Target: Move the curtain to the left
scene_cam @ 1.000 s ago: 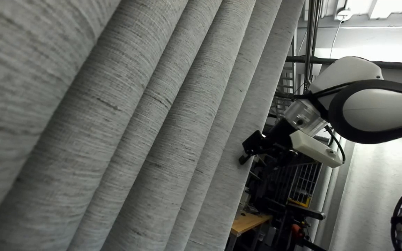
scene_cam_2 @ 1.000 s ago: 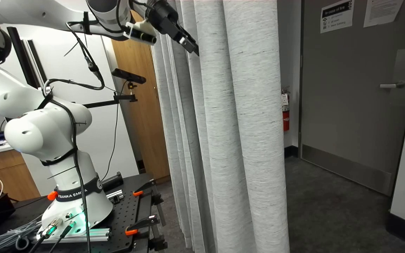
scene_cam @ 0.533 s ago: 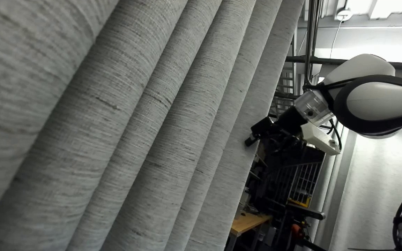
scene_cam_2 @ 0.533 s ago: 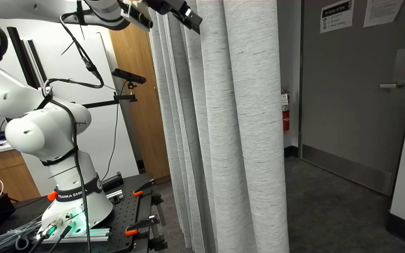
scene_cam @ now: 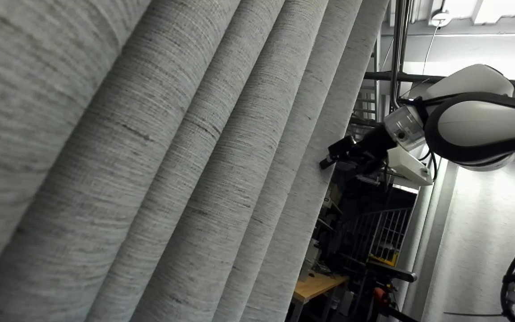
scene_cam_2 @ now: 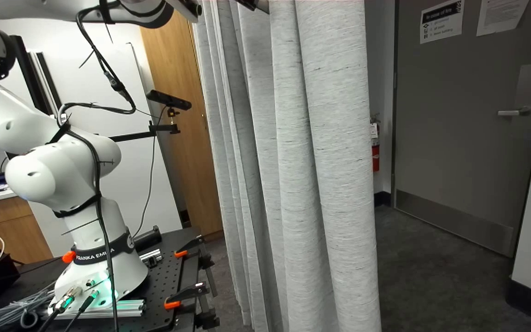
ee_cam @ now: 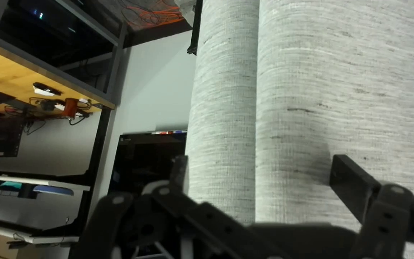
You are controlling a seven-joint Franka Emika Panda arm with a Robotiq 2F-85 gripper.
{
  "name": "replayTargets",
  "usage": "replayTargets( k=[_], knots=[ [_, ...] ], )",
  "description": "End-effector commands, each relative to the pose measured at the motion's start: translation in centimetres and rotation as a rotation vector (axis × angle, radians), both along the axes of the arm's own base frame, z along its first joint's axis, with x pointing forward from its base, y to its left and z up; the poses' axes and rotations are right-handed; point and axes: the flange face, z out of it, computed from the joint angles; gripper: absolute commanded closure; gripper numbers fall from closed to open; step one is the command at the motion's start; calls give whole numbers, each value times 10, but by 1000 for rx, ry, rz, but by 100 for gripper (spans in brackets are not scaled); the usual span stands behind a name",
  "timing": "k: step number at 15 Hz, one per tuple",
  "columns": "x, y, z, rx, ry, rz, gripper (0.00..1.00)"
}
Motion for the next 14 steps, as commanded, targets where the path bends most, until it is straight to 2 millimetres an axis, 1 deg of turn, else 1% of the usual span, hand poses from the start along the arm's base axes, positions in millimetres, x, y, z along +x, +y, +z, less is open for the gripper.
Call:
replayTargets(
  k=[1, 4, 9, 10, 11, 12, 14],
  knots=[
    [14, -4, 16, -9, 3, 56, 0],
    [24, -7, 18, 46, 35, 129, 0],
    [40, -29, 12, 133, 83, 157, 0],
    [41, -32, 11, 140, 92, 157, 14],
    [43, -35, 9, 142, 101, 156, 26],
    [45, -36, 8, 145, 108, 152, 32],
    [49, -39, 5, 144, 117, 149, 50]
  ],
)
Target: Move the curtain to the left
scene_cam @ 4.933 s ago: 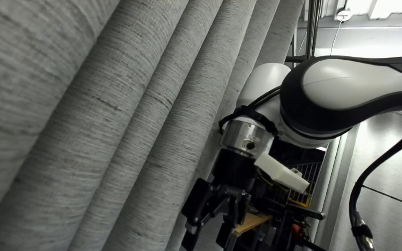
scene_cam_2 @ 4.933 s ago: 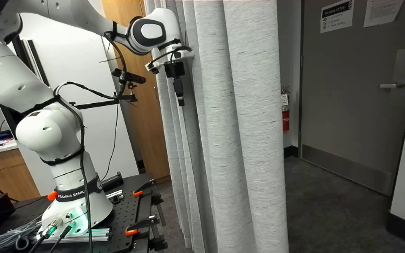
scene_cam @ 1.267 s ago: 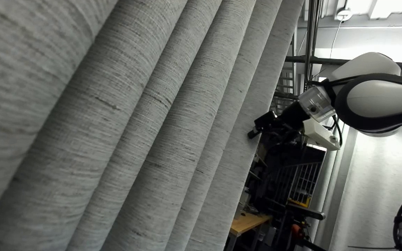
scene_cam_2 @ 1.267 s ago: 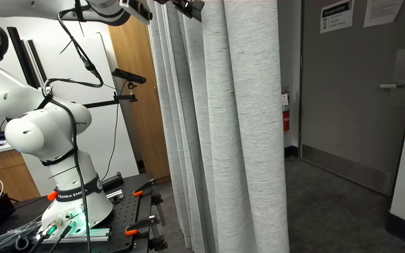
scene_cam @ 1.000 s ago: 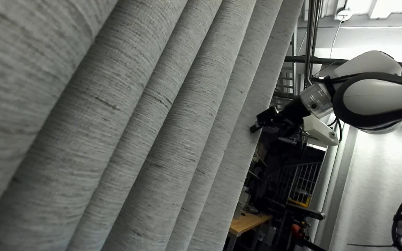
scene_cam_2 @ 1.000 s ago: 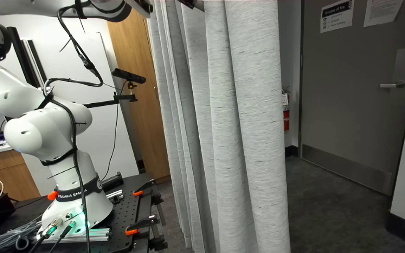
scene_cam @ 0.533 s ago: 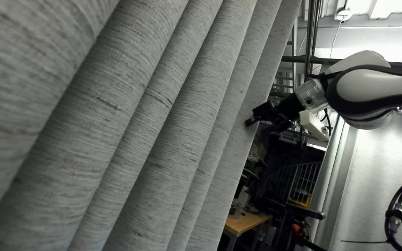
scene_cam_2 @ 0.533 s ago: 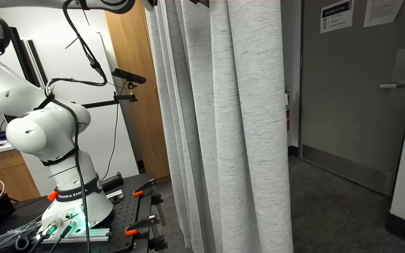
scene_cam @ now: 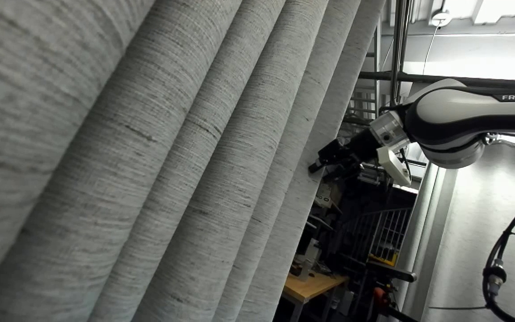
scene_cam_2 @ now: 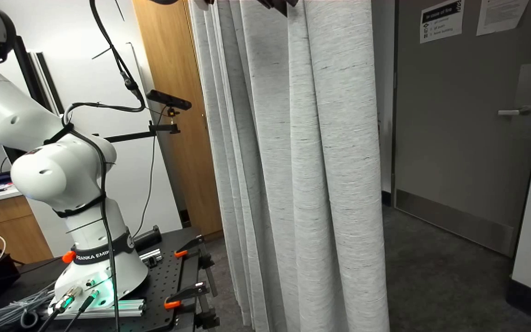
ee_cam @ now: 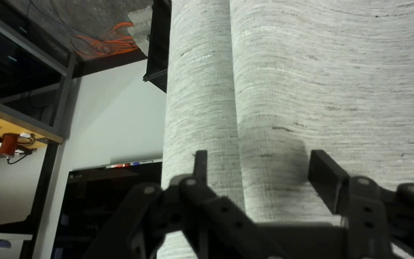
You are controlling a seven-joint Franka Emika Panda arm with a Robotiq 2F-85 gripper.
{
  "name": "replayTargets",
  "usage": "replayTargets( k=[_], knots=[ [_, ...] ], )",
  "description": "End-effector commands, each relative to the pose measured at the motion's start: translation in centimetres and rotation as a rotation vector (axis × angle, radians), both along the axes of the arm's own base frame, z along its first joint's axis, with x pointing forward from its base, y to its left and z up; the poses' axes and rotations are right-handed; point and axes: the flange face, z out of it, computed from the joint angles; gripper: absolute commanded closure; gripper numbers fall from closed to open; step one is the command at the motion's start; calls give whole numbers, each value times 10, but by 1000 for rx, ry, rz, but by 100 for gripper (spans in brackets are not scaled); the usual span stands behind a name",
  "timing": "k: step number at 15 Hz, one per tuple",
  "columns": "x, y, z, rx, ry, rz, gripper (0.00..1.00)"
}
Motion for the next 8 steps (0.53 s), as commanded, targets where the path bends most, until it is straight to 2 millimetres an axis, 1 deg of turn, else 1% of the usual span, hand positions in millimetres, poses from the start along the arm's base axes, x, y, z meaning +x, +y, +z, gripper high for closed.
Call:
replayTargets(
  k=[1, 6, 7, 8],
  knots=[
    [10, -5, 4, 12, 23, 24, 58],
    [16, -5, 0, 7, 30, 20, 96],
    [18, -4, -1, 5, 32, 21, 99],
    [19, -3, -2, 6, 32, 18, 100]
  ],
)
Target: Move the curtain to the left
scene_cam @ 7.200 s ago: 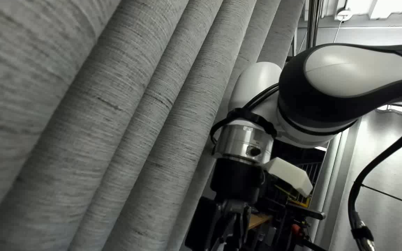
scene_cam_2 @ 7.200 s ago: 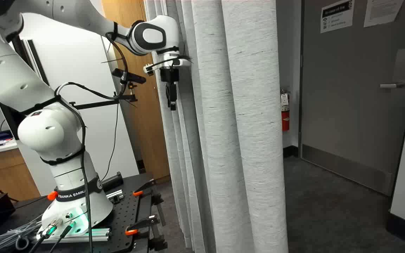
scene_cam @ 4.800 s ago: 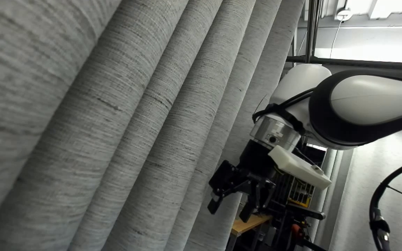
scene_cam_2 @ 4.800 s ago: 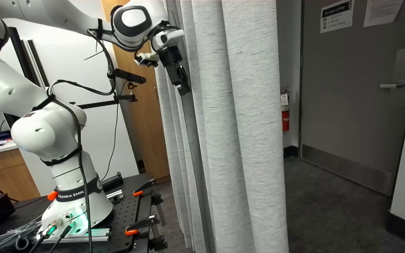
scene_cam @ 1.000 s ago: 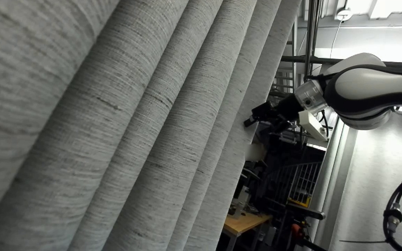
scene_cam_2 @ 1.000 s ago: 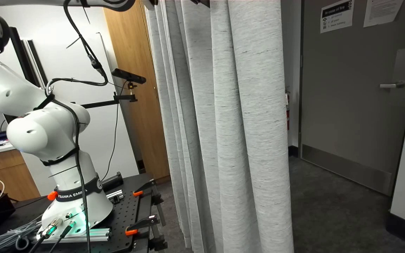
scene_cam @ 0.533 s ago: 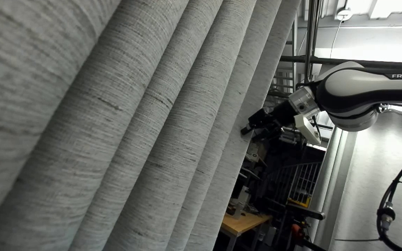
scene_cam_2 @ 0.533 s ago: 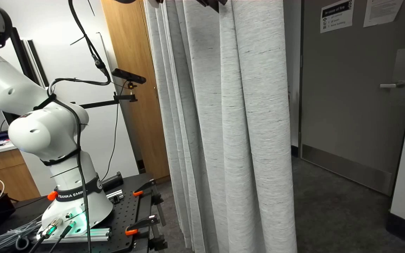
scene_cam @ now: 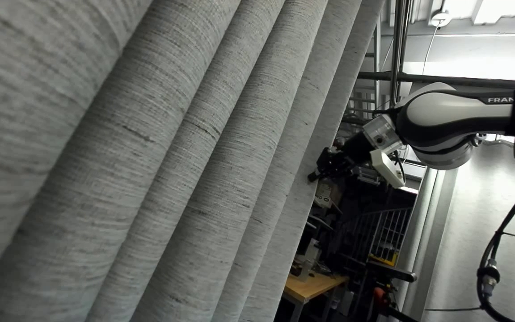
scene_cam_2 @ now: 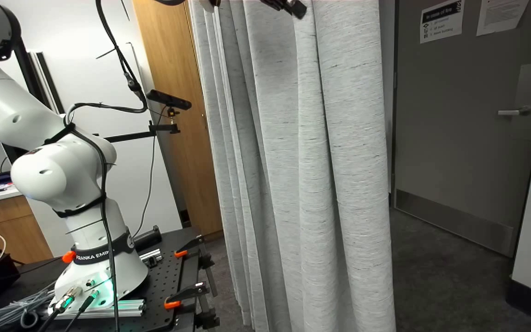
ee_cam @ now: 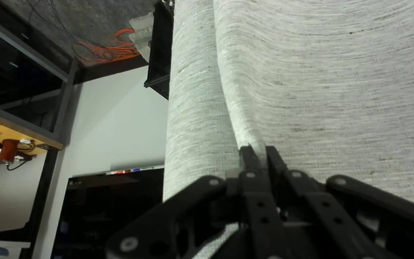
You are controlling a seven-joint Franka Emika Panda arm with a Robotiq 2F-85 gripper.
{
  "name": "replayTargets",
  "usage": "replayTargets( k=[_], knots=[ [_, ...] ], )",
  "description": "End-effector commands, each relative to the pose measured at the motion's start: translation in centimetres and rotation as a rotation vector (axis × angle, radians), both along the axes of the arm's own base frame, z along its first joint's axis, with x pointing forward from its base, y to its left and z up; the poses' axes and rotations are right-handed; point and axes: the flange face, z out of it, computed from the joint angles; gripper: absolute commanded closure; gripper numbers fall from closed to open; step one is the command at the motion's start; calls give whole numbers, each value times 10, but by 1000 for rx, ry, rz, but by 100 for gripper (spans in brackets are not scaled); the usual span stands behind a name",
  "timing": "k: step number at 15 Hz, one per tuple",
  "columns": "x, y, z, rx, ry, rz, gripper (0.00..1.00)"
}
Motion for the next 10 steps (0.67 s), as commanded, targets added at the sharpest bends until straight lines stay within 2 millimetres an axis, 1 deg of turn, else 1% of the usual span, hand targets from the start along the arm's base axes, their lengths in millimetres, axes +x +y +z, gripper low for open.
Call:
replayTargets(
  k=[1, 3, 6, 7, 10],
  knots=[
    [10, 3, 2, 9, 15, 20, 100],
    [13, 10, 0, 1, 17, 25, 100],
    [17, 29, -3, 5, 16, 57, 100],
    [18, 37, -5, 10, 20, 69, 100],
    [25, 72, -8, 9, 12, 112, 100]
  ],
)
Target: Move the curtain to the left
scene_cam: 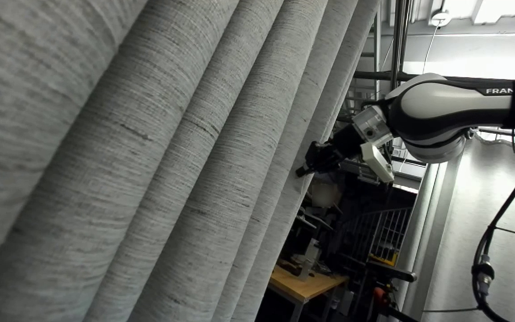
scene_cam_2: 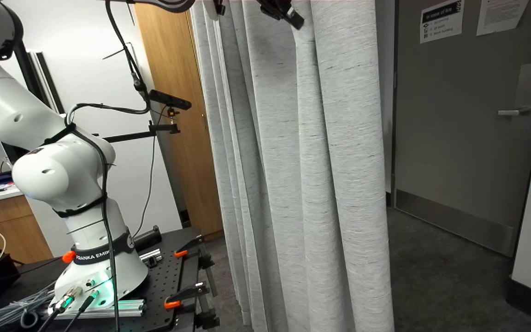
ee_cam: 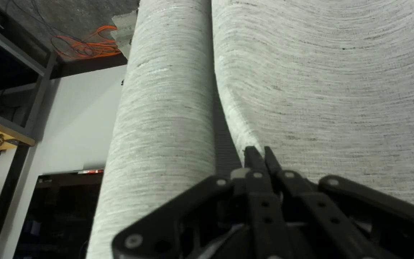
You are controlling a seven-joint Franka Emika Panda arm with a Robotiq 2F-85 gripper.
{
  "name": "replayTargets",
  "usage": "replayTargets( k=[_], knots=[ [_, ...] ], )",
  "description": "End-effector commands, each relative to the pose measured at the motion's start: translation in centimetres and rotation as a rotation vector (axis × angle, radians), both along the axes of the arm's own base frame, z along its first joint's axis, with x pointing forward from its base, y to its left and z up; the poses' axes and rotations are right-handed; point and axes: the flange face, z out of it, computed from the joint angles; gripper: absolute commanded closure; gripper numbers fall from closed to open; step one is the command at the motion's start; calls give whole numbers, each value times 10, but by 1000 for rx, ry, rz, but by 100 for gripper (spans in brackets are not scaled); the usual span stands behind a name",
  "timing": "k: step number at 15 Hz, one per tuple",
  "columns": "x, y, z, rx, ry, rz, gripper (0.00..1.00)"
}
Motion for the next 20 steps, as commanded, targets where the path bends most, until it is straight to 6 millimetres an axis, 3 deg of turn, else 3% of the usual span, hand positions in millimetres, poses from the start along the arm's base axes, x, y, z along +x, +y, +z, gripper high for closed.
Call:
replayTargets(
  k=[1, 6, 20],
  knots=[
    [12, 39, -6, 21, 2, 55, 100],
    [18, 97, -22, 65, 19, 166, 100],
    [29, 218, -45, 202, 75, 453, 100]
  ],
)
